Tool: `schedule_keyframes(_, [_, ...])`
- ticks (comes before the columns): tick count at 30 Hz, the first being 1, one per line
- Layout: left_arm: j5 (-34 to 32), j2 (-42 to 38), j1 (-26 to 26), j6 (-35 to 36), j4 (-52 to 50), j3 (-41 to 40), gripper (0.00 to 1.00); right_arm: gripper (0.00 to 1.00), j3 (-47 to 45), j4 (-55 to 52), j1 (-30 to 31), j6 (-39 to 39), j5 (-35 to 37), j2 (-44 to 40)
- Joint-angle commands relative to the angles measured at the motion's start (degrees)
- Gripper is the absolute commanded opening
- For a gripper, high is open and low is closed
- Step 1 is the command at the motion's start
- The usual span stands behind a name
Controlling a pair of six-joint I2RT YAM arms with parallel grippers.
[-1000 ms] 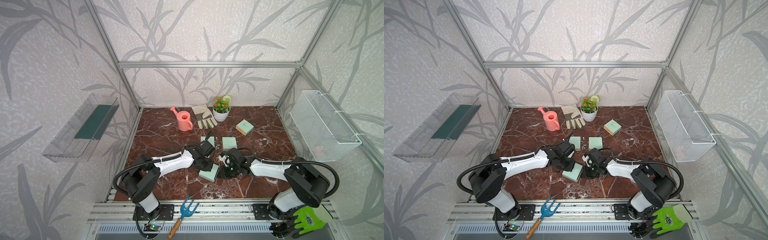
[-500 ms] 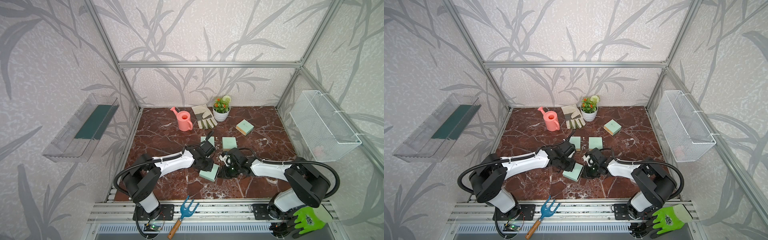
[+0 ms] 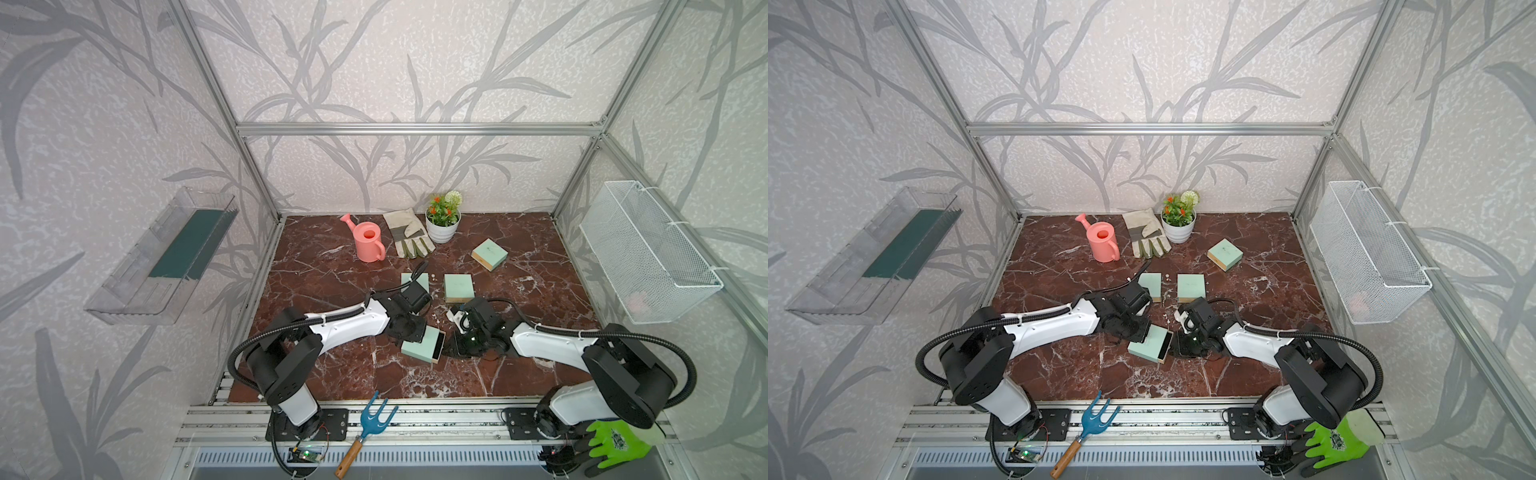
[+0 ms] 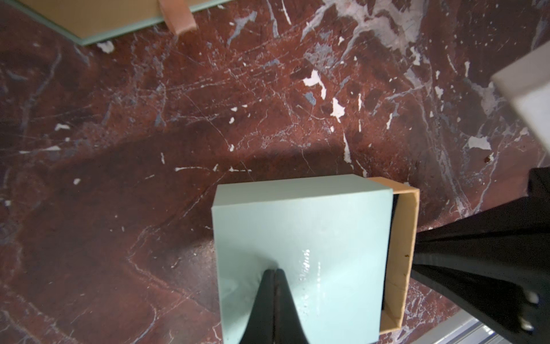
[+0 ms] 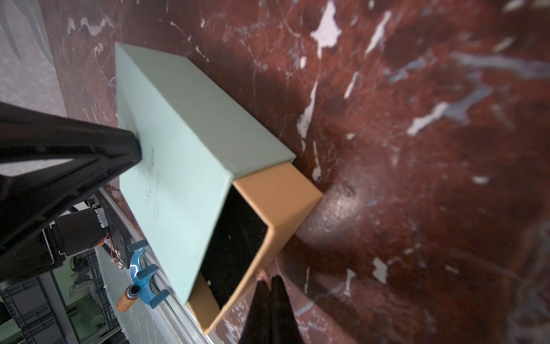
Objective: Take out the earrings from the drawer-style jewelry box
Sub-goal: Open the drawer in the jewelry box.
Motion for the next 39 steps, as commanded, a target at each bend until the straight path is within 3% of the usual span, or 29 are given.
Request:
schedule_keyframes(1, [-2.23, 1.43, 0.27, 0.39, -3.23, 0.67, 0.0, 0.0, -1.37, -4.1, -1.03, -0.44, 1.33, -2.47])
schedule_keyframes(39, [-1.63, 1.53, 0.52, 0.43, -3.02, 0.85, 0.0, 0.0, -5.9, -8.55, -7.58, -0.77, 3.62, -8.48])
